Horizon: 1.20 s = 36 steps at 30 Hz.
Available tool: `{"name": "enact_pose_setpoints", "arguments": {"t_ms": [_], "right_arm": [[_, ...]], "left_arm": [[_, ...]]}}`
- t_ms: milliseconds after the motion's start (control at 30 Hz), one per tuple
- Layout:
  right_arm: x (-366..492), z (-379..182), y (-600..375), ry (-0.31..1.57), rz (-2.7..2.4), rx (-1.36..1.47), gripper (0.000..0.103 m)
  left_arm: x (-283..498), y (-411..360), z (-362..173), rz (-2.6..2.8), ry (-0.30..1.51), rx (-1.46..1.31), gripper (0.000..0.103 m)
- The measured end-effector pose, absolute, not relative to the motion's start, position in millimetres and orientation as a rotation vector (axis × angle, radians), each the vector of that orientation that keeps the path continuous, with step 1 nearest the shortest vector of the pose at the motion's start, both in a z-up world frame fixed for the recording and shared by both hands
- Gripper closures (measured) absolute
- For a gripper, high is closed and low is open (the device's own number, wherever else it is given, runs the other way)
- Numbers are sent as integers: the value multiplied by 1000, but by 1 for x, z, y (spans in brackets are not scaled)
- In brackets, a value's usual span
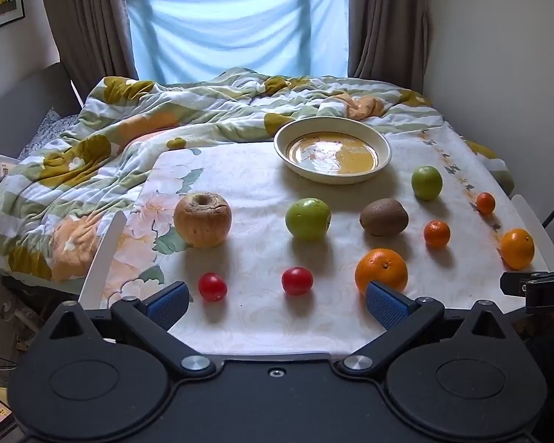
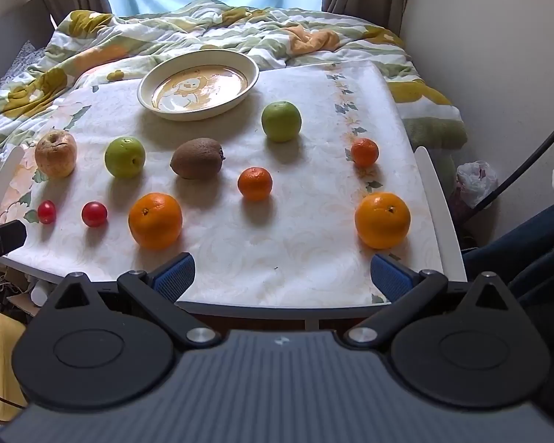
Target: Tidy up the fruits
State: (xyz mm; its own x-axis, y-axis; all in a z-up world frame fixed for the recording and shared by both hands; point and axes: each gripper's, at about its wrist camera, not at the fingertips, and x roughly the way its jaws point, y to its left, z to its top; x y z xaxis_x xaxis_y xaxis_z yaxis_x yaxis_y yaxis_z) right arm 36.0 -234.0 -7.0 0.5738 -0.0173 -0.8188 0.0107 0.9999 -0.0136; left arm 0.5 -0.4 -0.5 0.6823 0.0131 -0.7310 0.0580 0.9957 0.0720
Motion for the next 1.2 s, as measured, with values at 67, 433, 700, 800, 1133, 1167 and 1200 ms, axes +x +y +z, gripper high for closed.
{"name": "enact_pose_setpoints", "arguments": {"t_ms": [67, 433, 700, 800, 1133, 1167, 1200], "right_arm": [[37, -6, -233, 963, -17, -4, 0], [38, -9, -234, 970, -19, -5, 0], [38, -12, -232, 976, -21, -2, 0], [38, -12, -233, 979, -17, -1, 0], [39, -13, -236, 981, -20, 4, 0], [39, -13, -236, 982, -20, 4, 0], [39, -13, -236, 982, -21, 5, 0]], "left_arm": [[1, -1, 0, -21, 823, 97, 0], [1, 5, 3, -9, 805, 80, 0], [0, 4, 3, -7, 796, 95, 0], [-1, 4, 3, -7, 795, 95, 0], [-1, 4, 3, -7, 795, 97, 0], [-1, 4, 3, -7, 795, 96, 0], [0, 4, 3, -7, 795, 97, 0]]}}
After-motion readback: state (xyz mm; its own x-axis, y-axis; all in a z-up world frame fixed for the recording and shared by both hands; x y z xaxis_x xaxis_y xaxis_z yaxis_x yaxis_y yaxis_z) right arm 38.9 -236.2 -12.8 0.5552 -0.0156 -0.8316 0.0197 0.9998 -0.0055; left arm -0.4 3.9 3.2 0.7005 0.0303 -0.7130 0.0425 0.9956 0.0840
